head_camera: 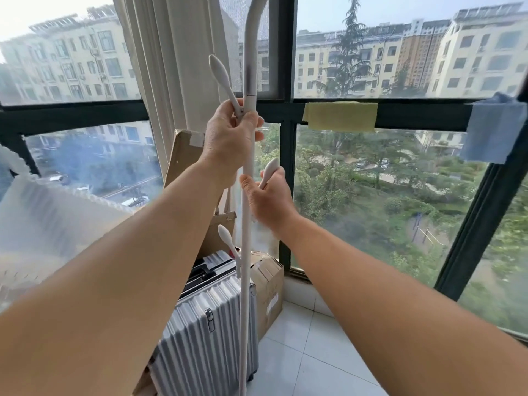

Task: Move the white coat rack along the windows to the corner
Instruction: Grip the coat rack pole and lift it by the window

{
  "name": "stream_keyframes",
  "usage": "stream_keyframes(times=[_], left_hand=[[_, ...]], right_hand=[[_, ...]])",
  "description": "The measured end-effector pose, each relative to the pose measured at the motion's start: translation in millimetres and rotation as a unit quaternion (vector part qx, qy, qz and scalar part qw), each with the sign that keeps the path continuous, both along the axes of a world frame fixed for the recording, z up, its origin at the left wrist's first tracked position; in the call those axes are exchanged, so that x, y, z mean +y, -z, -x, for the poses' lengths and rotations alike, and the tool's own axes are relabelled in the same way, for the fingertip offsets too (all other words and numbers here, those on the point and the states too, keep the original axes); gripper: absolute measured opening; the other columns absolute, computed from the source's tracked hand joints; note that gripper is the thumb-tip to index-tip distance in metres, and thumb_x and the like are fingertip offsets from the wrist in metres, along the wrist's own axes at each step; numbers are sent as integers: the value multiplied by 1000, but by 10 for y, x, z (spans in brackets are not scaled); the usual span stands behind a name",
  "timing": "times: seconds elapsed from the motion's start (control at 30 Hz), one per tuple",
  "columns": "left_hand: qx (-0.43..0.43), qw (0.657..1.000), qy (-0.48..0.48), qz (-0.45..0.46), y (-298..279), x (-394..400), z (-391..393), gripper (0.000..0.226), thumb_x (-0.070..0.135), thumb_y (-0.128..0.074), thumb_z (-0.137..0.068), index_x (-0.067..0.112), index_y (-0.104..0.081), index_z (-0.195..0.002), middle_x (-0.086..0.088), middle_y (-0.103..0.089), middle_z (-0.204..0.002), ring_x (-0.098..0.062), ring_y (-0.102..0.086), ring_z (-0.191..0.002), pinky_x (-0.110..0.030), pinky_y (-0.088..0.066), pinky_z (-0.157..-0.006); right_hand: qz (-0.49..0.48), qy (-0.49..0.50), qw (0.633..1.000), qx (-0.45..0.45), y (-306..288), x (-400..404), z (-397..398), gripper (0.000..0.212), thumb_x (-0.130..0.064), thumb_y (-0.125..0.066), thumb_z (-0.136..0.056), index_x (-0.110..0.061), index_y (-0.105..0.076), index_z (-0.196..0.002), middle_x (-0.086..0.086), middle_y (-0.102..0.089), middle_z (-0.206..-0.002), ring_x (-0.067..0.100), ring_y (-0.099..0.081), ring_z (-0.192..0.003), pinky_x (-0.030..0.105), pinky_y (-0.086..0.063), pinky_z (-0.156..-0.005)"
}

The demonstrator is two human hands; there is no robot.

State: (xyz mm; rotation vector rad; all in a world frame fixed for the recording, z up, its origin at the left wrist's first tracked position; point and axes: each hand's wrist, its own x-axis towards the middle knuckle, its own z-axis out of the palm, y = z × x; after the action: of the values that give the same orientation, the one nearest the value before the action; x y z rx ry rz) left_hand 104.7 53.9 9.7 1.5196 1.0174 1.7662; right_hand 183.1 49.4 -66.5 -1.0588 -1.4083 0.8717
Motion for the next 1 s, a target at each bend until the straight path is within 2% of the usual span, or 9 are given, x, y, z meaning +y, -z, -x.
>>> stream_keyframes(times=[0.07, 0.2, 0.3, 0.4, 0.57, 0.67, 0.8, 0.9, 1.0], left_hand=[[4, 1000, 0, -8, -68, 53, -106, 11, 21, -52, -93, 30, -54, -88, 6, -66, -81, -5, -65, -66, -23, -58, -77], [14, 1000, -5, -14, -98, 120, -268, 11, 21, -50, -95, 30, -52, -89, 6, -65, -82, -5, -64, -65, -18, -57, -72], [17, 1000, -11, -9, -62, 148, -286, 9, 20, -48, -96, 29, -51, -91, 5, -64, -83, -5, -64, -66, -16, -55, -69], [19, 1000, -7, -2, 43, 166, -277, 12, 19, -47, -96, 30, -50, -90, 4, -63, -83, -7, -64, -68, -14, -55, -67], [17, 1000, 0, 24, 178, 206, -364, 12, 19, -48, -96, 29, -50, -89, 4, -63, -82, -11, -63, -70, -20, -55, -72], [26, 999, 11, 30, 206, 245, -497, 8, 20, -48, -96, 27, -49, -95, 4, -63, -84, -11, -63, -72, -20, -54, -74], [32, 998, 32, 33, 188, 305, -774, 9, 21, -46, -97, 21, -48, -105, 4, -62, -85, -12, -63, -75, -28, -53, -84], [33, 998, 51, 32, 165, 336, -1019, 7, 20, -46, -96, 19, -47, -104, 4, -61, -83, -13, -62, -73, -24, -53, -77], [30, 996, 71, 35, 162, 368, -1276, 8, 19, -46, -96, 26, -46, -93, 4, -60, -82, -12, -61, -71, -16, -52, -66]], right_hand=[[-7, -5, 1000, 1, -56, 54, -99, 33, -30, -58, -89, -11, -35, -105, -12, -43, -77, 1, -47, -70, 18, -37, -61], [-7, -5, 1000, 3, -71, 140, -227, 34, -31, -58, -88, -11, -35, -105, -3, -48, -77, 8, -51, -71, 27, -46, -70], [-8, -4, 1000, 1, -23, 177, -243, 34, -31, -58, -88, -11, -35, -105, -5, -46, -74, 5, -49, -68, 19, -40, -60], [4, -7, 1000, -7, 78, 211, -239, 34, -31, -58, -88, -11, -35, -105, -4, -47, -73, 7, -49, -65, 21, -40, -56], [9, 9, 1000, -28, 206, 245, -332, 35, -29, -57, -89, -9, -35, -107, -4, -47, -72, 7, -49, -63, 21, -39, -55], [14, 14, 999, -26, 228, 269, -471, 31, -27, -56, -89, -11, -34, -103, -3, -45, -71, 8, -47, -62, 22, -40, -56], [16, 51, 997, -50, 211, 316, -745, 37, -31, -56, -89, -7, -36, -109, -4, -46, -74, 6, -47, -64, 19, -37, -54], [21, 73, 995, -60, 194, 346, -976, 39, -31, -56, -89, -6, -35, -111, -5, -46, -77, 5, -47, -67, 19, -37, -56], [21, 89, 994, -64, 207, 360, -1236, 41, -31, -56, -90, -5, -35, -113, -4, -49, -79, 10, -52, -71, 25, -42, -64]])
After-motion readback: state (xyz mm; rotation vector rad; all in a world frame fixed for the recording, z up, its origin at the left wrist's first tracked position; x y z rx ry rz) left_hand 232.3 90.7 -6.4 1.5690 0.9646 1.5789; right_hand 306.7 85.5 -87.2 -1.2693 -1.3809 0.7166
